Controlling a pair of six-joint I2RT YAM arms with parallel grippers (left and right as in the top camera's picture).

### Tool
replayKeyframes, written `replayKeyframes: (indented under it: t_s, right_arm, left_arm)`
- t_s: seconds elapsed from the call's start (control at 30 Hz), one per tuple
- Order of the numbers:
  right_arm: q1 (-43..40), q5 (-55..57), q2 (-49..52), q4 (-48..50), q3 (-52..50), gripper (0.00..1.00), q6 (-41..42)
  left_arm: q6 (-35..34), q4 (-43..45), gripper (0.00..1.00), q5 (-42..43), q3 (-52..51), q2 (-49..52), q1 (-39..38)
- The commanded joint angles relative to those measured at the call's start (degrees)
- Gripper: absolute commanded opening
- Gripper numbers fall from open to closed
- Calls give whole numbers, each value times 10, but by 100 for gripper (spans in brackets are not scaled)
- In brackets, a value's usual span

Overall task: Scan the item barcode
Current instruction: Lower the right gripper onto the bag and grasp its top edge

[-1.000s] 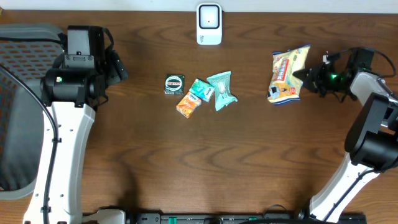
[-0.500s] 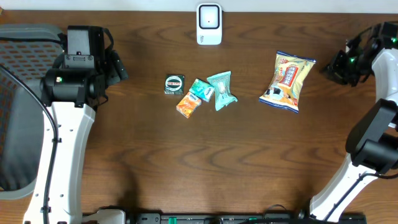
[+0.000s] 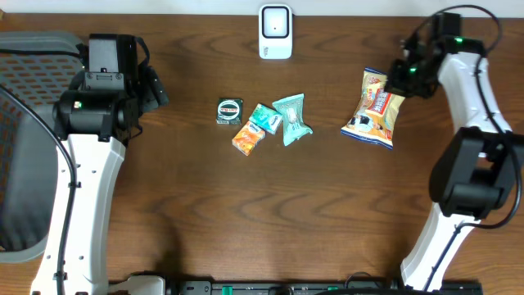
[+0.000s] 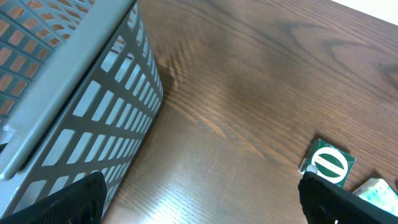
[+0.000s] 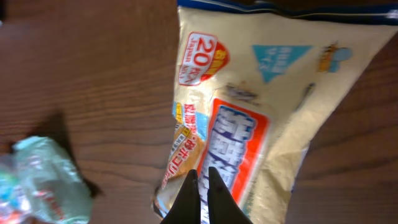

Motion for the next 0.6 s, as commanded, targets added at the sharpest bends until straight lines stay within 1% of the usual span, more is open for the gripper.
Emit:
replayKeyframes:
  t_s: [0.0, 0.1, 0.23, 0.43, 0.57]
  right_arm:
    - [29, 125, -11, -4, -4, 1, 16]
    - [47, 166, -10, -4, -21, 1, 22]
    - [58, 166, -10, 8, -63, 1, 31]
    - [59, 165, -10, 52, -161, 1, 41]
    - [59, 164, -12, 42, -165, 1, 41]
  left_arm:
    - [7, -2, 98, -7, 2, 2, 2]
    - [7, -2, 98, -7, 2, 2, 2]
    - [7, -2, 98, -7, 2, 2, 2]
    - [7, -2, 98, -7, 2, 2, 2]
    - [7, -2, 98, -7, 2, 2, 2]
